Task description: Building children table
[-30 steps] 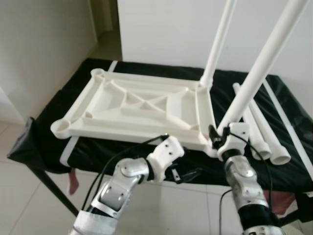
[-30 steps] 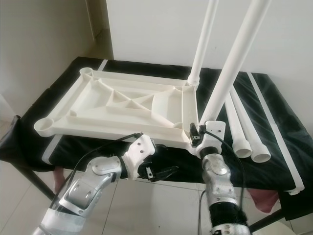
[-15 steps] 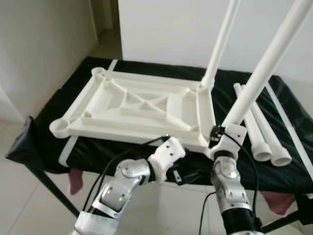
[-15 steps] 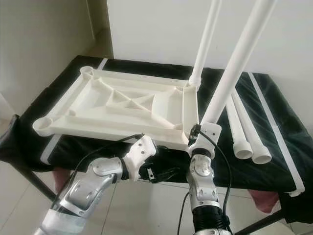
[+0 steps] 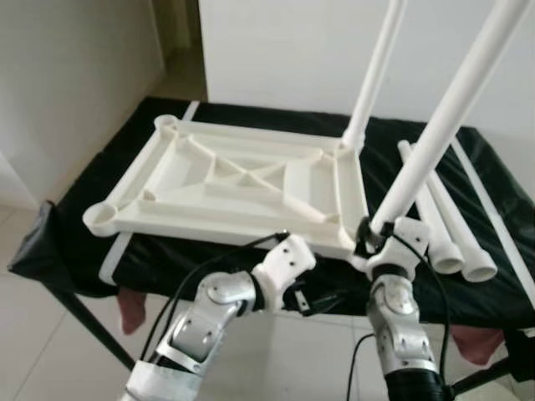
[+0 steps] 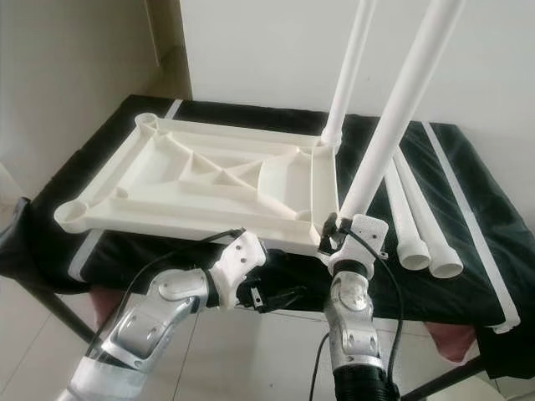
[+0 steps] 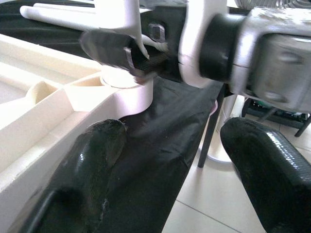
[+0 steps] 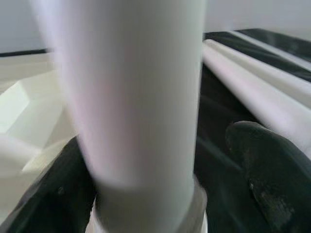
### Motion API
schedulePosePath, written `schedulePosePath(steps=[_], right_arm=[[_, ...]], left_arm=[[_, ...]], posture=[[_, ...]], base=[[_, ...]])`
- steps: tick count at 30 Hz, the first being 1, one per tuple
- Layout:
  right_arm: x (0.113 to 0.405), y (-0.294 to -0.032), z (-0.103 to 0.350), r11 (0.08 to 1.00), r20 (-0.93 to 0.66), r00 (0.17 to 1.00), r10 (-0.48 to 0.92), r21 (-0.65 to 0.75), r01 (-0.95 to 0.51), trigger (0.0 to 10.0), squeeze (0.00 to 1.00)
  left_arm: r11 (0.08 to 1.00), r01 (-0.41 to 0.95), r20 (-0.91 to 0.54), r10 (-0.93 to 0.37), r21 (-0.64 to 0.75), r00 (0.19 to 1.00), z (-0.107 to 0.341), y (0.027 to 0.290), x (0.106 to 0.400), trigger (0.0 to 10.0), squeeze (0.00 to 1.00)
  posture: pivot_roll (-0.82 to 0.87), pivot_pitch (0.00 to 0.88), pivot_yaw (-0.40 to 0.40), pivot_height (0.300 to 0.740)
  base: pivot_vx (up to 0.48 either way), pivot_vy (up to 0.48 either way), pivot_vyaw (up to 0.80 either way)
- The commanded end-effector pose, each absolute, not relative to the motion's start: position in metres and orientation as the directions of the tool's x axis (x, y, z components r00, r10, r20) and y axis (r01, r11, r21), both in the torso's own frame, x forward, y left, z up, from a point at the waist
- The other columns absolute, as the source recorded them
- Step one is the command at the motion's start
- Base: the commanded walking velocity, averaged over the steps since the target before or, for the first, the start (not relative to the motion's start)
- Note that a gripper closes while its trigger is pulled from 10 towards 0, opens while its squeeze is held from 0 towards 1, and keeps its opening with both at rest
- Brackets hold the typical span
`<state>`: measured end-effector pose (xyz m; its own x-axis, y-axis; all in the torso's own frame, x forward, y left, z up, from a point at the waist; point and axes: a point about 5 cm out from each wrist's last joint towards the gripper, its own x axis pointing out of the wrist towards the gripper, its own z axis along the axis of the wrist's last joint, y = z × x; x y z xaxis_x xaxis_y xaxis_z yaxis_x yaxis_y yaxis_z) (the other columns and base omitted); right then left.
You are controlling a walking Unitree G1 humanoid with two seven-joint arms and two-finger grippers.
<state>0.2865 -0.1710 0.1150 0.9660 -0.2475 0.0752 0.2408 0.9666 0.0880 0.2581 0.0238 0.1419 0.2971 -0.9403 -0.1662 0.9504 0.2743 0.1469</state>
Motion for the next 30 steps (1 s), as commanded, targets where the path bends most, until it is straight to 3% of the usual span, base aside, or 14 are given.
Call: schedulePosePath(steps=[1,5,6,7,19,20,21,22,23,30], right_arm=[[0.282,-0.174,0.113,0.972,0.079,0.971,-0.227,0.081,0.221,10.0,1.00],[0.277,-0.174,0.112,0.976,0.080,0.974,-0.213,0.072,0.207,10.0,1.00],[0.272,-0.170,0.111,0.981,0.087,0.978,-0.190,0.060,0.185,10.0,0.06],[0.268,-0.167,0.112,0.985,0.092,0.982,-0.166,0.057,0.162,10.0,0.00],[0.245,-0.159,0.106,0.995,0.067,0.993,-0.094,0.053,0.090,9.8,0.00],[0.244,-0.159,0.106,0.995,0.065,0.994,-0.089,0.053,0.086,6.2,0.00],[0.244,-0.159,0.106,0.995,0.065,0.994,-0.089,0.053,0.086,6.2,0.00],[0.244,-0.160,0.106,0.995,0.062,0.994,-0.087,0.053,0.084,4.2,0.00],[0.244,-0.159,0.106,0.996,0.063,0.995,-0.076,0.053,0.072,0.0,0.00],[0.247,-0.158,0.108,0.997,0.065,0.996,-0.057,0.063,0.052,0.0,0.00]], left_arm=[[0.305,0.940,-0.156,-0.932,0.154,0.328,0.144,0.023,0.258,10.0,0.00],[0.306,0.939,-0.157,-0.931,0.155,0.329,0.144,0.023,0.258,10.0,0.00],[0.308,0.939,-0.157,-0.930,0.155,0.331,0.144,0.023,0.259,10.0,0.00],[0.309,0.938,-0.157,-0.930,0.154,0.332,0.144,0.024,0.259,10.0,0.00],[0.338,0.927,-0.160,-0.918,0.165,0.363,0.149,0.035,0.270,10.0,0.00],[0.346,0.923,-0.159,-0.914,0.169,0.372,0.150,0.037,0.272,10.0,0.00],[0.346,0.923,-0.159,-0.914,0.169,0.372,0.150,0.037,0.272,10.0,0.00],[0.354,0.919,-0.158,-0.911,0.171,0.381,0.151,0.039,0.274,10.0,0.00],[0.366,0.916,-0.150,-0.909,0.162,0.390,0.152,0.040,0.275,10.0,0.00],[0.404,0.899,-0.153,-0.891,0.167,0.428,0.152,0.044,0.281,10.0,0.00]], posture=[[0.01,0.000,-0.045,0.740],[0.00,0.000,-0.043,0.740],[0.00,0.000,-0.042,0.740],[0.00,0.000,-0.042,0.740],[-0.01,0.000,-0.031,0.740],[-0.01,0.004,-0.030,0.740],[-0.01,0.004,-0.030,0.740],[-0.01,0.004,-0.030,0.740],[-0.01,0.005,-0.030,0.740],[0.00,0.006,-0.030,0.740]], base=[[0.000,0.000,0.00],[0.000,0.000,0.00],[0.000,0.000,0.00],[0.000,0.000,0.00],[0.000,0.000,0.00],[0.000,0.000,0.00],[0.000,0.000,0.00],[0.000,0.000,0.00],[0.000,0.000,0.00],[0.000,0.000,0.00]])
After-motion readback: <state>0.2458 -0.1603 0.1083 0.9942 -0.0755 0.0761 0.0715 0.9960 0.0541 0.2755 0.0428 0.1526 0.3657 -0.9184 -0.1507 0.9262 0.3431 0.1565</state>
